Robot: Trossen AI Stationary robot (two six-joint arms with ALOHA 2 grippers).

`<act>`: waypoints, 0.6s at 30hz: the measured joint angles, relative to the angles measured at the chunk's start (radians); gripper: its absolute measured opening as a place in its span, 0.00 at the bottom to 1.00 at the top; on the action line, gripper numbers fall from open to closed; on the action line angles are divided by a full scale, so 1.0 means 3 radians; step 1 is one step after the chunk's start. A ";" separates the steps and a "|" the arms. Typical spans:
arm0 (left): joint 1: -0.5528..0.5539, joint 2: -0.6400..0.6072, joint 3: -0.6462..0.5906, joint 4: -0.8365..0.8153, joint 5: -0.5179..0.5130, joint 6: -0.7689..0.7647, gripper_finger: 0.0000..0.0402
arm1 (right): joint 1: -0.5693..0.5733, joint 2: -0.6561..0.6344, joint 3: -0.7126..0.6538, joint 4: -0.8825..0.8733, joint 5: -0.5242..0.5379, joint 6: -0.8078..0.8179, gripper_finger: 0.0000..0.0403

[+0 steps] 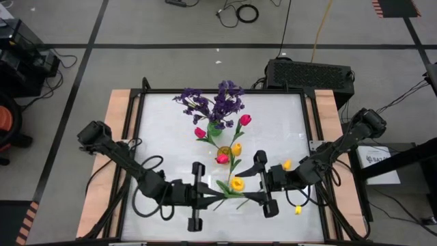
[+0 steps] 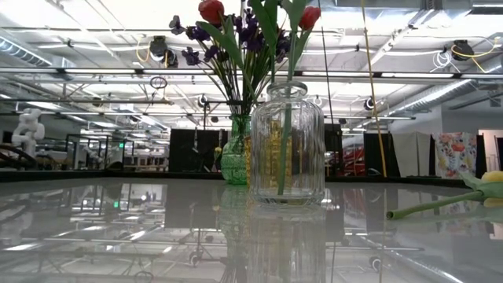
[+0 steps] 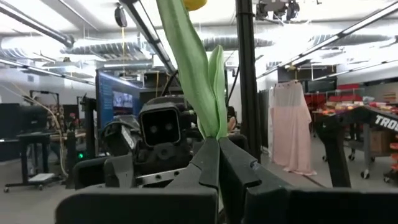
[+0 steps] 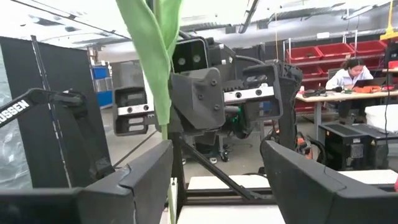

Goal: Sort flowers into vase by color
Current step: Put the top yellow flower into the transparent vase

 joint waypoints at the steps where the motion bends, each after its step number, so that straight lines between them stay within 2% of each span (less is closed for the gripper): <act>1: 0.0008 0.0029 0.0025 -0.0003 -0.0001 0.0001 0.00 | 0.0001 0.0001 0.0000 -0.0021 -0.0002 0.0023 0.60; 5: 0.0056 0.0063 0.0059 -0.0004 -0.0003 -0.0002 0.00 | 0.0001 0.0090 0.0011 -0.0018 -0.0037 0.0081 0.60; 13: 0.0092 0.0063 0.0060 -0.0086 -0.0010 -0.0033 0.00 | -0.0004 0.0421 0.0453 -0.0197 -0.0072 -0.0072 0.60; 18: 0.0090 0.0065 0.0060 -0.0122 -0.0010 -0.0033 0.00 | -0.0004 0.0470 0.0549 -0.0196 -0.0029 -0.0130 0.59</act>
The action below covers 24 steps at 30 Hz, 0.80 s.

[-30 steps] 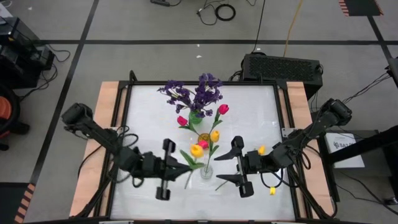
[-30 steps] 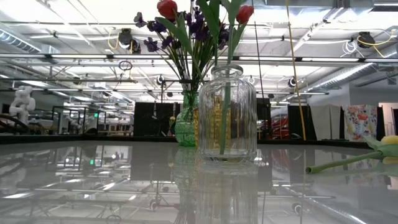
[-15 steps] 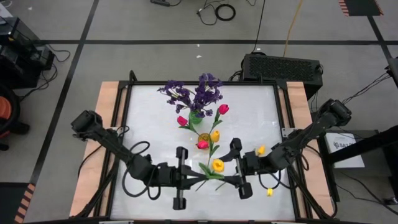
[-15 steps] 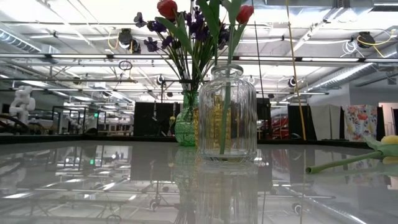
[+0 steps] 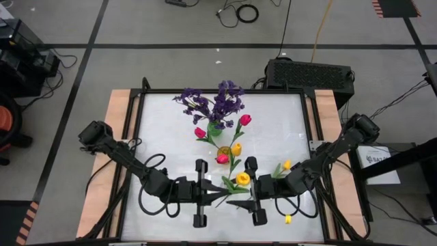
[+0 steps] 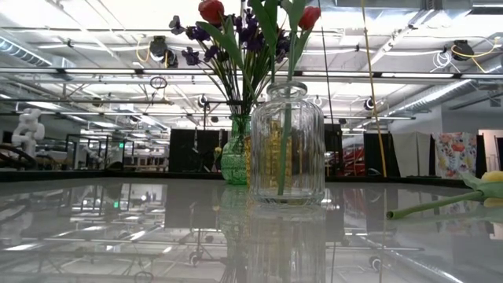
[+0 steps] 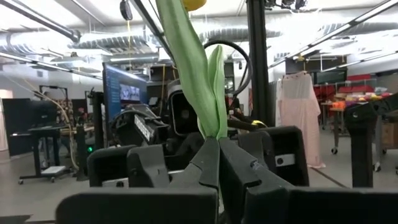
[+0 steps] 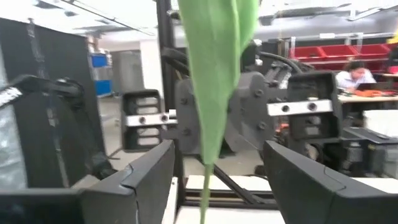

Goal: Sort flowers into vase by color
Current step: Put the top yellow flower into the transparent vase

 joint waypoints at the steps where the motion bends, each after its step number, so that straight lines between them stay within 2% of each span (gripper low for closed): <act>1: 0.0000 0.0000 0.0000 0.0000 0.0000 0.0000 0.00 | 0.0001 0.0000 0.0000 -0.0015 0.0051 -0.0005 0.58; 7: -0.0003 0.0000 0.0000 -0.0005 0.0000 0.0000 0.00 | 0.0001 0.0004 0.0000 -0.0065 0.0135 -0.0041 0.43; 12: -0.0001 0.0000 0.0000 -0.0019 -0.0012 0.0027 0.00 | 0.0004 0.0004 0.0000 -0.0103 0.0132 -0.0102 0.21; 16: -0.0008 -0.0001 0.0000 -0.0034 -0.0077 0.0030 0.04 | 0.0004 0.0004 0.0000 -0.0129 0.0128 -0.0176 0.03; 20: -0.0108 -0.0057 0.0000 -0.0055 -0.0189 0.0220 0.14 | 0.0028 0.0003 0.0000 -0.0129 0.0140 -0.0167 0.03; 24: -0.0282 -0.0172 0.0000 -0.0222 -0.0539 0.0415 0.32 | 0.0073 -0.0073 -0.0001 -0.0258 0.0144 -0.0168 0.01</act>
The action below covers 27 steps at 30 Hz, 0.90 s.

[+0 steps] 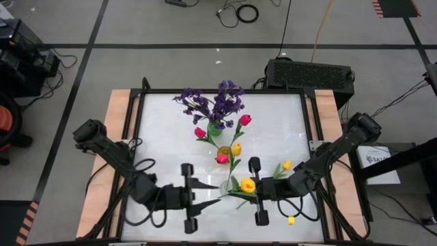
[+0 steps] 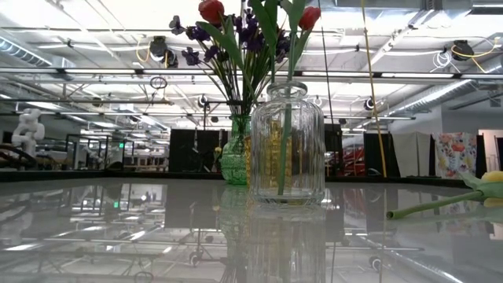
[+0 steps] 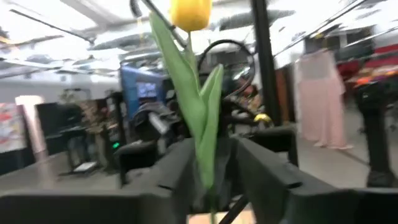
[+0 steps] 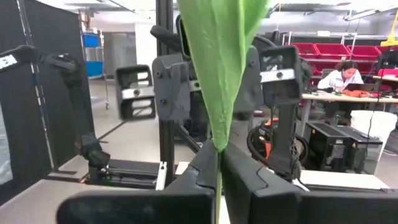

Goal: Sort flowers into vase by color
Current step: Put the top yellow flower into the transparent vase

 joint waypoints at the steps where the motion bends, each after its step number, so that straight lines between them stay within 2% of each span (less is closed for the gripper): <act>1: -0.0035 -0.0039 0.0000 -0.0063 -0.0103 0.0015 0.38 | 0.0002 -0.0029 0.0000 -0.0056 0.0018 0.0004 0.01; 6: -0.0244 -0.0192 0.0000 -0.0489 -0.0750 0.0035 0.63 | 0.0055 -0.0160 0.0000 -0.0345 0.0071 0.0065 0.01; 10: -0.0303 -0.0217 0.0000 -0.0830 -0.0882 -0.0340 0.74 | 0.0069 -0.0204 0.0041 -0.0605 0.0087 0.0026 0.01; 15: -0.0245 -0.0218 0.0000 -0.1225 -0.0824 -0.0550 0.76 | 0.0067 -0.0165 0.0270 -0.1108 0.0104 -0.0053 0.01; 20: -0.0174 -0.0222 -0.0003 -0.1147 -0.0862 -0.0458 0.76 | 0.0094 -0.0072 0.0319 -0.1252 0.0185 -0.0229 0.00; 27: -0.0159 -0.0218 -0.0003 -0.1193 -0.0455 -0.0645 0.76 | 0.0090 -0.0067 0.0324 -0.1201 0.0197 -0.0283 0.00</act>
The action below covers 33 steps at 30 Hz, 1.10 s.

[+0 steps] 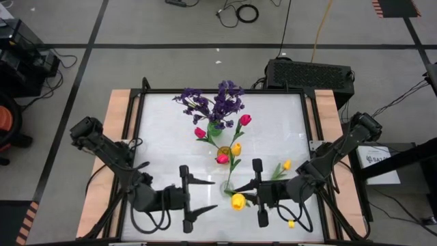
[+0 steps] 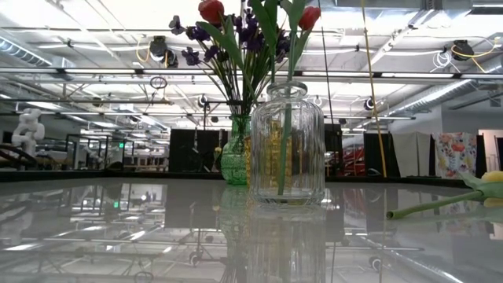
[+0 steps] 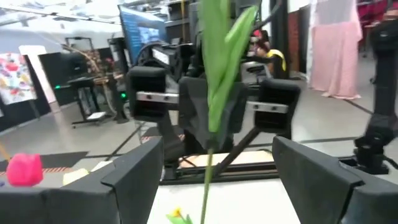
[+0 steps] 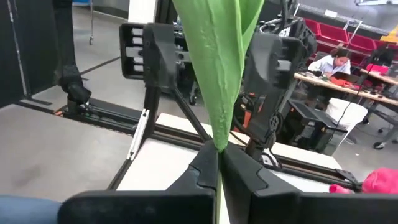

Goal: Sort flowers into vase by color
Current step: Put the top yellow flower into the transparent vase

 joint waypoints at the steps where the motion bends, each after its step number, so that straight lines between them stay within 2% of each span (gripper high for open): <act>1: 0.0006 0.0000 0.0000 0.0001 0.0001 -0.0005 0.76 | 0.0000 0.0000 0.0000 0.0013 -0.0002 -0.0028 0.00; 6: 0.0043 0.0001 0.0000 0.0000 0.0137 -0.0006 0.76 | 0.0000 0.0001 0.0000 0.0034 -0.0060 -0.0068 0.00; 10: 0.0077 0.0006 0.0000 0.0064 0.0175 -0.0005 0.76 | 0.0000 0.0021 0.0000 0.0075 -0.0239 -0.0120 0.01; 16: 0.0164 0.0129 0.0000 0.0192 0.0402 0.0033 0.76 | -0.0032 0.0172 0.0000 0.0211 -0.0203 -0.0314 0.01; 22: 0.0206 0.0145 0.0000 0.0209 0.0370 0.0197 0.76 | -0.0080 0.0170 0.0000 0.0214 0.0002 -0.0212 0.01; 33: 0.0340 0.0231 0.0000 0.0221 0.0436 0.0195 0.76 | -0.0159 0.0170 0.0000 0.0207 0.0000 -0.0056 0.01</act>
